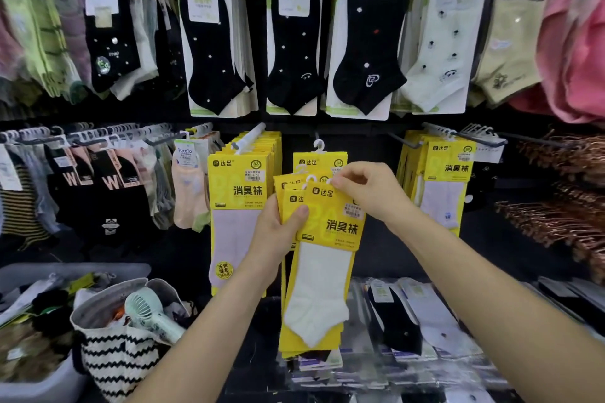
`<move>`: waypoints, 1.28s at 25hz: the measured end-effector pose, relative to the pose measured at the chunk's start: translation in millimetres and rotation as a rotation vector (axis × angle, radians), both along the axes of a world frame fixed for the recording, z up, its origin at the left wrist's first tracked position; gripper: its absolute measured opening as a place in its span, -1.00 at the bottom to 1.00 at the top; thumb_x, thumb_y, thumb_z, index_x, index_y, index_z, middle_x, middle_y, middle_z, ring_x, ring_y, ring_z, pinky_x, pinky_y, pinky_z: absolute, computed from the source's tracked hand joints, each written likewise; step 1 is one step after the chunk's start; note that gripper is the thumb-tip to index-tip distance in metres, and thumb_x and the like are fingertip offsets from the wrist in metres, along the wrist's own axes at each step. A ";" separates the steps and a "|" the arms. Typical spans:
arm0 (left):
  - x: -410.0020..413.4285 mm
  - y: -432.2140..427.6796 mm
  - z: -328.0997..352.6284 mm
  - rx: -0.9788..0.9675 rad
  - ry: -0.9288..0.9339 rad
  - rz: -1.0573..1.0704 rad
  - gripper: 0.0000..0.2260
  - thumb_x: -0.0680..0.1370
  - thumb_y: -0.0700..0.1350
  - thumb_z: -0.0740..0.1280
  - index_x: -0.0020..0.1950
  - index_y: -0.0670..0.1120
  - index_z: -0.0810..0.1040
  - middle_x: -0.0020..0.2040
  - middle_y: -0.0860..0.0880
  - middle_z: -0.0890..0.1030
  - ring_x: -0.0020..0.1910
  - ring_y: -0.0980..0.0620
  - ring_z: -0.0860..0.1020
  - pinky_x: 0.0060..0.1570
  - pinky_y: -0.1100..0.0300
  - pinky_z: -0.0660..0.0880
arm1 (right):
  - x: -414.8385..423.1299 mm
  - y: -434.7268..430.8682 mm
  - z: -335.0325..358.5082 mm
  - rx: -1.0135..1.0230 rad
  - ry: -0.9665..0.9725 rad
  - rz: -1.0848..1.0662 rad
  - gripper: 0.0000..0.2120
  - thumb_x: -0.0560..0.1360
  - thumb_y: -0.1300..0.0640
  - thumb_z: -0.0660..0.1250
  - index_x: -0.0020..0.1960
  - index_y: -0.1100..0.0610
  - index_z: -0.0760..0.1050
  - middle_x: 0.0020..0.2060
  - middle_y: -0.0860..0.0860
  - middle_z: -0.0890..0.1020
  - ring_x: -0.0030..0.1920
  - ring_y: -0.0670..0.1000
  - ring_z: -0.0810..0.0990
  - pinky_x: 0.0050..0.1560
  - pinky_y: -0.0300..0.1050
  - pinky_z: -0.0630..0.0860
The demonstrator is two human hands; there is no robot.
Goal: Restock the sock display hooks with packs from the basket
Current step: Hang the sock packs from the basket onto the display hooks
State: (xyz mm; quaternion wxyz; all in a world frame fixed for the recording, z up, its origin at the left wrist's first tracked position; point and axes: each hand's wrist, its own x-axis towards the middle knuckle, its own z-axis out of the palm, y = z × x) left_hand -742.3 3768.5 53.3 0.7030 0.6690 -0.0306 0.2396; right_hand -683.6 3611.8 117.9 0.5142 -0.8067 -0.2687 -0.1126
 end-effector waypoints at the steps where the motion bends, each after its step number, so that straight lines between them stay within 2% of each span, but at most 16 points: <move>1: 1.1 1.2 0.6 0.005 0.008 0.001 -0.84 0.54 -0.14 0.32 0.06 0.08 0.46 0.07 0.05 0.62 0.07 0.05 0.59 -0.08 0.24 0.55 | 2.2 0.1 5.0 -0.009 -0.010 -0.011 -0.92 0.46 0.10 0.40 -0.21 0.04 0.61 -0.19 -0.03 0.64 -0.10 0.02 0.59 -0.01 -0.02 0.54; 4: -0.9 6.8 6.2 -0.016 0.004 0.028 -0.86 0.55 -0.14 0.30 0.04 0.09 0.48 0.09 0.03 0.62 0.12 -0.01 0.57 0.07 0.05 0.53 | 15.9 -0.7 23.2 0.040 -0.037 -0.103 -0.84 0.46 0.15 0.39 -0.28 0.00 0.59 -0.28 -0.05 0.63 -0.16 -0.03 0.58 -0.04 -0.05 0.54; 7: -8.0 20.0 12.8 0.049 -0.066 0.127 -0.86 0.56 -0.14 0.30 0.03 0.10 0.47 0.04 0.09 0.61 0.09 0.04 0.57 0.05 0.08 0.53 | 31.8 4.2 39.8 0.064 -0.061 -0.175 -0.86 0.48 0.15 0.37 -0.24 0.01 0.60 -0.31 -0.09 0.63 -0.18 -0.07 0.59 -0.10 -0.16 0.53; 10: -21.9 36.5 20.0 0.074 -0.115 0.252 -0.85 0.57 -0.14 0.27 0.08 0.09 0.46 0.04 0.15 0.61 0.11 0.07 0.58 0.05 0.05 0.54 | 41.8 18.4 48.7 0.002 -0.098 -0.200 -0.82 0.48 0.11 0.36 -0.29 -0.05 0.56 -0.34 -0.17 0.60 -0.22 -0.15 0.57 -0.21 -0.27 0.45; 12: -36.3 44.3 26.8 0.111 -0.181 0.291 -0.70 0.58 -0.17 0.26 0.08 0.27 0.47 0.01 0.25 0.60 0.07 0.19 0.58 0.01 0.11 0.53 | 45.5 28.4 47.4 -0.056 -0.125 -0.225 -0.80 0.48 0.10 0.36 -0.31 -0.08 0.54 -0.33 -0.18 0.60 -0.22 -0.17 0.56 -0.22 -0.25 0.46; 14: -49.9 48.1 33.4 0.107 -0.218 0.247 -0.47 0.58 -0.20 0.25 -0.07 0.55 0.42 0.07 0.14 0.61 0.07 0.10 0.59 0.02 0.05 0.54 | 46.7 38.7 41.7 -0.036 -0.129 -0.223 -0.81 0.47 0.10 0.38 -0.30 -0.09 0.51 -0.37 -0.18 0.59 -0.24 -0.19 0.57 -0.21 -0.22 0.50; 16: -53.8 51.9 33.8 0.099 -0.231 0.217 -0.41 0.57 -0.21 0.26 -0.13 0.61 0.39 0.10 0.02 0.62 0.09 0.00 0.60 0.04 0.00 0.54 | 45.2 44.9 38.2 0.018 -0.095 -0.204 -0.83 0.46 0.12 0.39 -0.27 -0.06 0.49 -0.40 -0.16 0.59 -0.23 -0.18 0.61 -0.17 -0.19 0.53; 18: -49.9 54.2 29.5 0.125 -0.233 0.226 -0.50 0.55 -0.19 0.30 -0.07 0.52 0.44 0.06 0.05 0.64 0.06 0.03 0.62 0.00 0.08 0.56 | 43.3 43.8 38.6 0.006 -0.091 -0.206 -0.85 0.48 0.12 0.37 -0.25 -0.01 0.50 -0.37 -0.16 0.59 -0.20 -0.14 0.61 -0.11 -0.17 0.54; 21: -41.1 52.4 23.6 0.139 -0.215 0.251 -0.76 0.51 -0.17 0.36 0.09 0.12 0.49 -0.04 0.32 0.62 0.01 0.22 0.61 -0.13 0.34 0.56 | 32.3 37.7 32.1 0.042 -0.252 -0.295 -0.87 0.51 0.07 0.30 -0.21 0.00 0.50 -0.27 -0.13 0.54 -0.21 -0.15 0.50 -0.10 -0.18 0.46; 22: -37.4 50.2 22.0 0.132 -0.192 0.254 -0.77 0.49 -0.16 0.39 0.11 0.04 0.49 -0.03 0.31 0.62 0.01 0.22 0.61 -0.10 0.32 0.56 | 25.1 37.1 25.3 0.096 -0.300 -0.273 -0.85 0.51 0.03 0.30 -0.22 0.02 0.48 -0.28 -0.11 0.53 -0.24 -0.16 0.47 -0.15 -0.23 0.43; 23: -33.4 47.3 20.0 0.103 -0.158 0.244 -0.76 0.48 -0.13 0.41 0.11 0.01 0.48 0.00 0.22 0.64 0.03 0.15 0.62 -0.04 0.20 0.58 | 16.3 37.3 17.0 0.129 -0.307 -0.208 -0.81 0.50 -0.02 0.31 -0.25 0.03 0.47 -0.31 -0.11 0.52 -0.28 -0.18 0.45 -0.21 -0.30 0.40; 25: -25.6 39.1 16.8 0.042 -0.095 0.214 -0.75 0.45 -0.09 0.44 0.08 0.04 0.48 0.07 0.03 0.64 0.07 0.00 0.61 0.06 -0.06 0.56 | 1.1 38.4 1.5 0.091 -0.216 -0.058 -0.81 0.44 -0.06 0.39 -0.27 0.00 0.49 -0.32 -0.13 0.53 -0.30 -0.19 0.45 -0.27 -0.38 0.39; 26: -22.5 34.1 15.6 0.022 -0.083 0.207 -0.75 0.44 -0.10 0.45 0.06 0.05 0.48 0.08 -0.01 0.64 0.07 -0.01 0.61 0.07 -0.11 0.55 | -1.5 37.2 -3.8 0.057 -0.166 -0.031 -0.84 0.41 -0.04 0.43 -0.27 -0.04 0.50 -0.29 -0.13 0.55 -0.27 -0.17 0.48 -0.23 -0.34 0.43; 29: -16.5 20.4 12.3 0.001 -0.061 0.207 -0.73 0.43 -0.10 0.45 0.08 0.02 0.48 0.08 -0.01 0.63 0.07 -0.01 0.61 0.09 -0.12 0.55 | 1.8 23.6 -4.7 0.080 -0.019 -0.017 -0.84 0.39 -0.02 0.46 -0.14 -0.02 0.50 -0.19 -0.07 0.57 -0.15 -0.05 0.55 -0.09 -0.08 0.53; 32: -10.7 9.6 12.2 -0.001 -0.074 0.191 -0.71 0.43 -0.08 0.45 0.11 0.01 0.48 0.07 0.02 0.64 0.06 0.05 0.61 0.07 -0.06 0.57 | 4.6 14.4 -8.7 0.015 0.136 0.014 -0.56 0.29 -0.02 0.54 0.07 0.05 0.45 -0.09 0.00 0.62 -0.07 -0.02 0.62 -0.03 -0.06 0.56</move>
